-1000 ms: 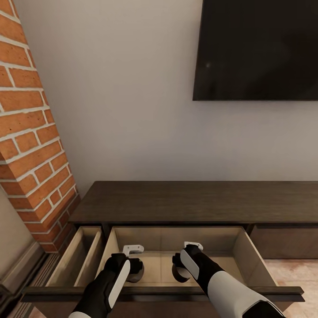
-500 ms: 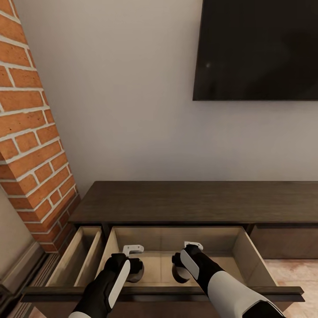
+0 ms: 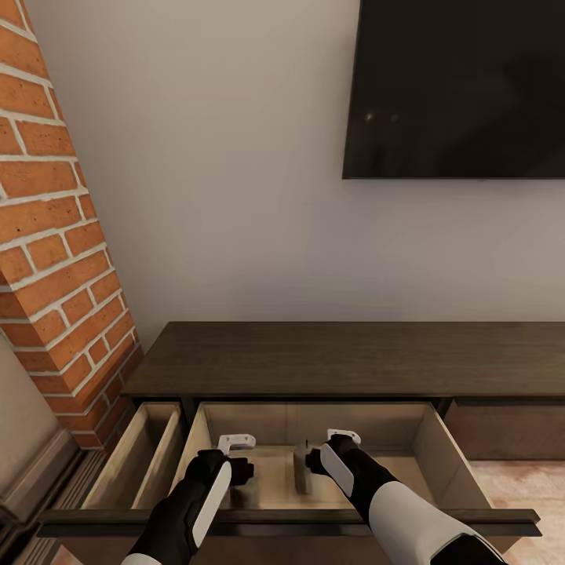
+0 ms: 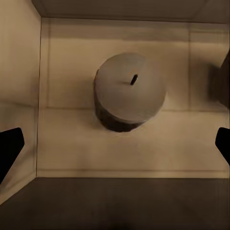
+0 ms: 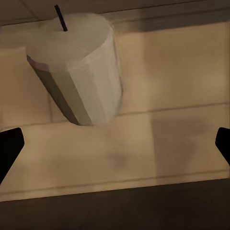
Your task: Place each of the two pumpkins and all three candles from the living room inside a cabinet in the living room (use any cabinet), then make sure every cabinet is closed, and position the cauldron so it is next to a table in the living room.
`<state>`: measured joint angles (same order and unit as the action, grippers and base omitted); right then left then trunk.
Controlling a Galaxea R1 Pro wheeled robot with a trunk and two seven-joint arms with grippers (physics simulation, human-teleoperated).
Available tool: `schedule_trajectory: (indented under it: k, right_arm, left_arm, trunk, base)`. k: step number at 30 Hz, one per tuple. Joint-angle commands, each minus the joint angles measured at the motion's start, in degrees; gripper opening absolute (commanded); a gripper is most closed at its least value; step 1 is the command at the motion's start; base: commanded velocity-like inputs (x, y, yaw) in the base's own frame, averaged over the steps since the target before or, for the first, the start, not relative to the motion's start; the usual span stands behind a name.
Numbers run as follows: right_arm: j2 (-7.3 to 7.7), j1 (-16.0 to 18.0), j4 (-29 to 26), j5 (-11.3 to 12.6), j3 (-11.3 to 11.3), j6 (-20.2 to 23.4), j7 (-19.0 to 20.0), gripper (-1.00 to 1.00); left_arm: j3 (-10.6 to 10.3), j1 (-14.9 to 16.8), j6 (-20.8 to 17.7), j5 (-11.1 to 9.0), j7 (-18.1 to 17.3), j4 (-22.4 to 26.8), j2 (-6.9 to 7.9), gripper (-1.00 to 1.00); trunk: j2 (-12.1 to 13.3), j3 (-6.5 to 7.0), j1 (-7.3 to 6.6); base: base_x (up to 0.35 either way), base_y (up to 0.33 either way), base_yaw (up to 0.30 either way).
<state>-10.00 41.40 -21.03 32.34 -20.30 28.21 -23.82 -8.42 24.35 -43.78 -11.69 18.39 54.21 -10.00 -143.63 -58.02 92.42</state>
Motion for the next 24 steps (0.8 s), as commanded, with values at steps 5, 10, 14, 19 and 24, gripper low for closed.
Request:
schedule_trajectory:
  k: [5, 10, 14, 19, 24]
  right_arm:
    - [0.0, 0.0, -0.2, 0.0, 0.0, 0.0, 0.1, 1.0]
    - [0.0, 0.0, -1.5, 0.1, 0.0, 0.1, 0.5, 1.0]
    - [0.0, -0.1, -1.7, 0.1, 0.1, 0.0, 0.5, 1.0]
    - [0.0, -0.1, -1.7, 0.1, 0.0, 0.1, 0.4, 1.0]
    - [0.0, -0.1, -1.9, 0.1, 0.1, 0.0, 0.5, 1.0]
  left_arm:
    - [0.0, 0.0, -0.1, 0.0, 0.0, 0.6, 0.0, 1.0]
    - [0.0, 0.0, -0.2, 0.0, 0.0, 0.9, 0.0, 1.0]
    - [0.0, 0.0, -0.3, -0.7, 0.0, 1.8, 0.0, 1.0]
    - [0.0, 0.0, -2.2, -5.5, 0.1, 2.1, 0.0, 1.0]
    - [0.0, 0.0, -2.7, -6.2, 0.1, 2.2, 0.0, 1.0]
  trunk:
    - [0.1, 1.11, -0.13]
    - [0.1, 2.22, -0.26]
    - [0.2, 3.1, -0.36]
    - [0.3, 4.21, -0.49]
    - [0.3, 5.32, -0.62]
  base:
    - [0.0, 0.0, 0.0]
    - [0.0, 0.0, 0.0]
    - [0.0, 0.0, 0.0]
    - [0.0, 0.0, 0.0]
    - [-0.006, 0.0, 0.0]
